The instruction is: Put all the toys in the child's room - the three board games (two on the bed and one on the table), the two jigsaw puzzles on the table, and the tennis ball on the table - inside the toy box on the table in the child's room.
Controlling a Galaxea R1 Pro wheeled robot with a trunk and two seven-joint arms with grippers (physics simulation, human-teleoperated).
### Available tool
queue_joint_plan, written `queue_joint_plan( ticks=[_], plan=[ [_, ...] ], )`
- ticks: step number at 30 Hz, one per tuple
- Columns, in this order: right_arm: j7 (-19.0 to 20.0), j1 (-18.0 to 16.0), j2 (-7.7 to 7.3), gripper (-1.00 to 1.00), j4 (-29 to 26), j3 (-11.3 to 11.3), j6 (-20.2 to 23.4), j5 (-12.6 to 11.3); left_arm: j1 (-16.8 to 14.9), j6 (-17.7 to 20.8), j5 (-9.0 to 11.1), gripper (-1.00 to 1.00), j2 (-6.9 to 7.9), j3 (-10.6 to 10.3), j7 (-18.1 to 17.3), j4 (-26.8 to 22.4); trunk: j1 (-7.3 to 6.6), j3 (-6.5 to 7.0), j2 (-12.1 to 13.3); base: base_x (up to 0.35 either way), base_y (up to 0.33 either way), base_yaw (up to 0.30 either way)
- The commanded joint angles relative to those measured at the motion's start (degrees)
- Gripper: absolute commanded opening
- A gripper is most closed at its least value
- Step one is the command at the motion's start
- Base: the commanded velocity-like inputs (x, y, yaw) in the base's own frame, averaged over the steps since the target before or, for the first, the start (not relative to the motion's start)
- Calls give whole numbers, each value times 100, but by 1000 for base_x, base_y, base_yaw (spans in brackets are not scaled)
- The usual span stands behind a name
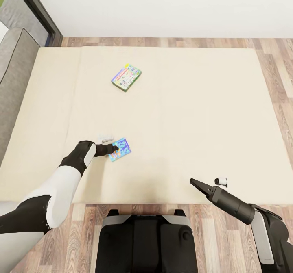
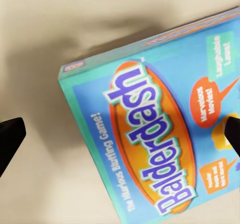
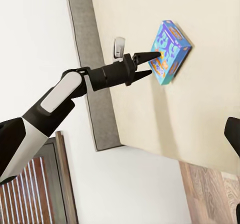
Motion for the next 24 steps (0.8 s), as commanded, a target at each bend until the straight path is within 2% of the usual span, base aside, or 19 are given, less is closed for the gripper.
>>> queue_joint_plan(
  ticks=[1, 8, 14, 24],
  plan=[
    [19, -5, 0, 100, 1, -2, 24, 0, 0, 36, 1, 100, -5, 36, -29, -8, 3, -16, -8, 0, 0, 0],
    [24, -2, 0, 100, 7, 3, 17, 2, 0, 36, -3, 100, -4, 37, -316, -9, 3, -67, -8, 0, 0, 0],
    [25, 4, 0, 100, 7, -1, 16, 3, 0, 36, -4, 100, -4, 31, -356, -10, 3, -75, -8, 0, -6, 0],
    [38, 4, 8, 100, 7, 3, 10, 3, 0, 36, -7, 100, -2, 28, -370, -9, 3, -77, -8, 0, -133, 0]
  ],
)
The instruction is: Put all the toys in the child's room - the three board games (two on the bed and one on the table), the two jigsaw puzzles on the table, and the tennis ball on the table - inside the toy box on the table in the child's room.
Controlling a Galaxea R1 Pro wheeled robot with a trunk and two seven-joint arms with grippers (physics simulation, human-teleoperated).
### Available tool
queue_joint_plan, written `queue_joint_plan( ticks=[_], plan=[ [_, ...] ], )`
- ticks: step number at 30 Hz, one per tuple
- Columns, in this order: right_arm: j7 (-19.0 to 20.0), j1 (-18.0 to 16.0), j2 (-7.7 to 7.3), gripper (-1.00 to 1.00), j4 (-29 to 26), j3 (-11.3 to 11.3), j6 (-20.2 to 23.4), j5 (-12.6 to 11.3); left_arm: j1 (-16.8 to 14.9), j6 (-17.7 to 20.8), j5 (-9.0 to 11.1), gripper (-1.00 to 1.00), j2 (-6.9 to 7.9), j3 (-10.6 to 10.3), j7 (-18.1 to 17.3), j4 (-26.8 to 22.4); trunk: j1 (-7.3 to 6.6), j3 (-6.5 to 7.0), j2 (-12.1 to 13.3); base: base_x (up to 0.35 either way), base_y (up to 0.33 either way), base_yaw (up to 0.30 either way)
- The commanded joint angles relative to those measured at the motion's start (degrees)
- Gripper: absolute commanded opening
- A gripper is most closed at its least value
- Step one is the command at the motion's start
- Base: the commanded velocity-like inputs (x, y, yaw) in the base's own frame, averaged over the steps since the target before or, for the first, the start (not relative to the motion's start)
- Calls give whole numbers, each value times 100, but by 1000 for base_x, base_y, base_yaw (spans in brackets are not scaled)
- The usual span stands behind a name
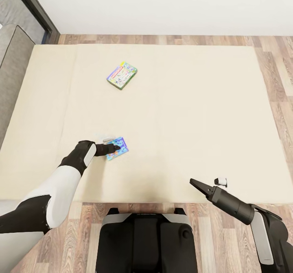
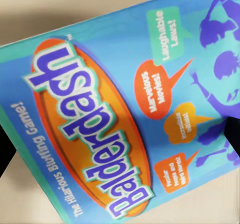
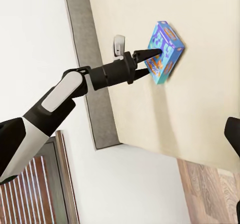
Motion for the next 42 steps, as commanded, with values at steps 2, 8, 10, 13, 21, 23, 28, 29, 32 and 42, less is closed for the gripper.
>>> queue_joint_plan(
  ticks=[2, 8, 10, 13, 21, 23, 28, 29, 32, 42],
  plan=[
    [19, 1, 0, 100, -3, -4, 22, 2, 2, 41, 8, 100, -4, 33, -19, -6, 4, -6, -7, 0, -30, 0],
    [21, -2, 0, 100, -2, -3, 20, 2, 2, 41, 4, 100, 0, 33, -21, -7, 4, -6, -7, 0, -4, 0],
    [21, 1, 0, 100, 0, 3, 10, 2, 2, 41, 4, 100, -3, 33, -20, -8, 4, -6, -7, 0, 0, 0],
    [21, 3, 0, 100, 0, 2, -3, 2, 2, 41, 4, 100, -7, 27, -17, -6, 4, -6, -7, 0, -73, 0],
    [21, 5, 0, 100, -1, 4, -6, 2, 2, 40, 4, 100, -8, 24, -15, -8, 4, -6, -7, 0, -155, 0],
    [21, 5, 0, 100, 0, 5, -6, 2, 2, 38, 4, 100, -9, 27, -13, -8, 4, -6, -7, 0, -164, 0],
    [21, 3, 1, 100, 0, 5, -6, 2, 2, 39, 4, 100, -16, 30, -13, -4, 4, -6, -7, 0, -243, 0],
    [21, 2, 1, 100, 0, 5, -6, 2, 2, 40, 4, 100, -16, 28, -13, -4, 4, -6, -7, 0, -189, 0],
    [21, 4, 0, 100, -1, 5, -6, 2, 2, 35, 4, 100, -17, 28, -13, -7, 4, -6, -7, 0, -194, 0],
    [21, 5, 0, 100, -1, 5, -6, 2, 2, 32, -2, 100, -42, 26, -12, -6, 4, -6, -7, 0, -247, 0]
  ],
)
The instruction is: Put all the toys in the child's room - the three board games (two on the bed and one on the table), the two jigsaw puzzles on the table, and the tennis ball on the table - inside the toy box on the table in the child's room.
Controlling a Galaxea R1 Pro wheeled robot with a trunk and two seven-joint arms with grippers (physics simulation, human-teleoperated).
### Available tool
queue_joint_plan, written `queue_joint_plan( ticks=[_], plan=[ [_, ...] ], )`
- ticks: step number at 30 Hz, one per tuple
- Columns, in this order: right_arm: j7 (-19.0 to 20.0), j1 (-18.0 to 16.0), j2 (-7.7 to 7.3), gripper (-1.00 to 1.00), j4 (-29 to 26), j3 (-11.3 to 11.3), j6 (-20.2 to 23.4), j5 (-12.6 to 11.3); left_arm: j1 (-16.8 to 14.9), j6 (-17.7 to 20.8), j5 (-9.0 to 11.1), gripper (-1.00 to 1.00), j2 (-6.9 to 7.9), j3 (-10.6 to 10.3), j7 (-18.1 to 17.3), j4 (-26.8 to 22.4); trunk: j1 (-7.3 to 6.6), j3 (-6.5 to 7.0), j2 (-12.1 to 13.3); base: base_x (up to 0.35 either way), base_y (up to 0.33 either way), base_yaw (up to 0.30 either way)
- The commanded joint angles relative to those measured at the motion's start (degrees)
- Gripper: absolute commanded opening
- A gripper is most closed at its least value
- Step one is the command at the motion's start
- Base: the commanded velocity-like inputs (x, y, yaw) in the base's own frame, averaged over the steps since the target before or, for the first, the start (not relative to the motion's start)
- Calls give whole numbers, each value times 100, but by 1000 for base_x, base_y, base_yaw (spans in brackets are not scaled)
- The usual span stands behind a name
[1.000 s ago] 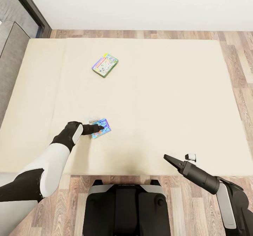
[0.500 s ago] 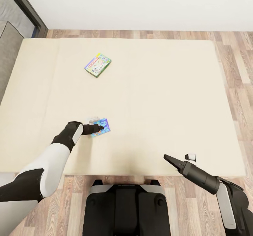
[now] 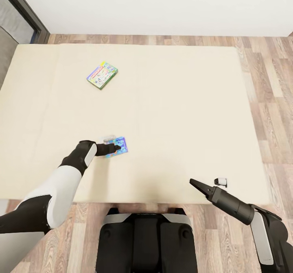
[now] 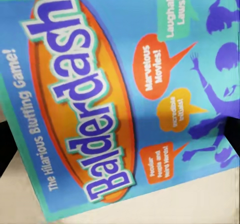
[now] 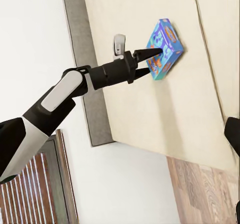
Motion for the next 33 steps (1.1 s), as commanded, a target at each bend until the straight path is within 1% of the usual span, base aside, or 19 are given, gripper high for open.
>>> queue_joint_plan(
  ticks=[1, 33],
  plan=[
    [17, -4, -1, 100, 2, -3, 24, 0, 4, 39, 20, 100, -12, 35, -28, 9, 6, -6, -5, 0, -251, 0],
    [17, -6, -1, 100, 2, -1, 24, 5, 4, 41, 11, 100, -77, 34, -25, 3, 6, -6, -5, -9, -233, 0]
  ],
)
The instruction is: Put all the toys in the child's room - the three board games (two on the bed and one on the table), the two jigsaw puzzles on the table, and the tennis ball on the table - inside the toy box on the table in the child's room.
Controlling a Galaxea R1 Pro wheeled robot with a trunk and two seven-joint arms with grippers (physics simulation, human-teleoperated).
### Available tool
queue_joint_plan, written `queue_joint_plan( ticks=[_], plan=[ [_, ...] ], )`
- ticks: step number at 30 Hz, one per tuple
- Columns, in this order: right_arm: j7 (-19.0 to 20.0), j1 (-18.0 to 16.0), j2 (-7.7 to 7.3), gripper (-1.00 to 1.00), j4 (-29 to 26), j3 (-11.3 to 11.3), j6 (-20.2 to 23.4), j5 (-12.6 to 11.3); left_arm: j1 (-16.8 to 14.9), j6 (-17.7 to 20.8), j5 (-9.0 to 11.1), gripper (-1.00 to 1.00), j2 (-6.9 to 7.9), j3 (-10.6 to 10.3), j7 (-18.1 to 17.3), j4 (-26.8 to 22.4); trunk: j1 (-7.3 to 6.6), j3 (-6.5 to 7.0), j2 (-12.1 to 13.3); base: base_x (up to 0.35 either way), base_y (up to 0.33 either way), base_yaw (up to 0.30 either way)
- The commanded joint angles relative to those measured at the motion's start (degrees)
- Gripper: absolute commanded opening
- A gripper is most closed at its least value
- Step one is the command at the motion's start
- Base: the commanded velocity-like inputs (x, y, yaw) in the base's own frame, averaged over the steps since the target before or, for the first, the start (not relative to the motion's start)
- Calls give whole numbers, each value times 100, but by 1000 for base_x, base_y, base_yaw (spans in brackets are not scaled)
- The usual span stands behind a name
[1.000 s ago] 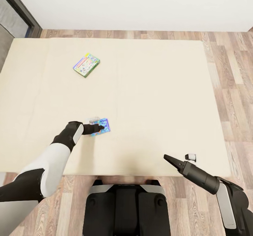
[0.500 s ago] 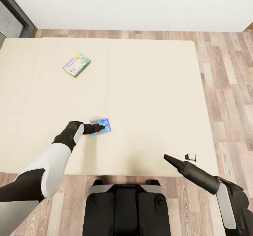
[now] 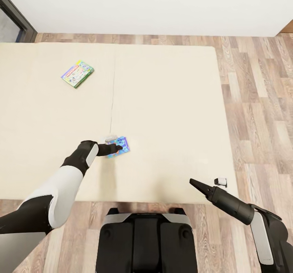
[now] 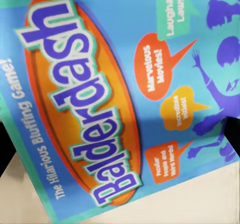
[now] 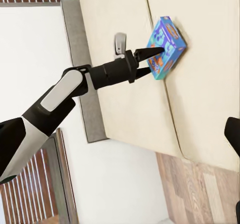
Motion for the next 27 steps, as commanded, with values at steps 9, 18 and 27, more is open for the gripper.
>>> queue_joint_plan(
  ticks=[9, 18, 27],
  plan=[
    [17, 0, -1, 100, -1, 2, 24, 1, 0, 46, 13, 100, -61, 35, -8, -9, 3, -6, -8, -6, -227, 0],
    [17, 0, -1, 100, -1, 4, 24, 0, 0, 49, 12, 100, -73, 35, -7, -10, 3, -6, -8, -22, -205, 0],
    [17, -1, -1, 100, 1, 2, 16, 3, 0, 44, 8, 100, -71, 35, -6, -10, 3, -6, -8, -1, -189, 0]
  ],
)
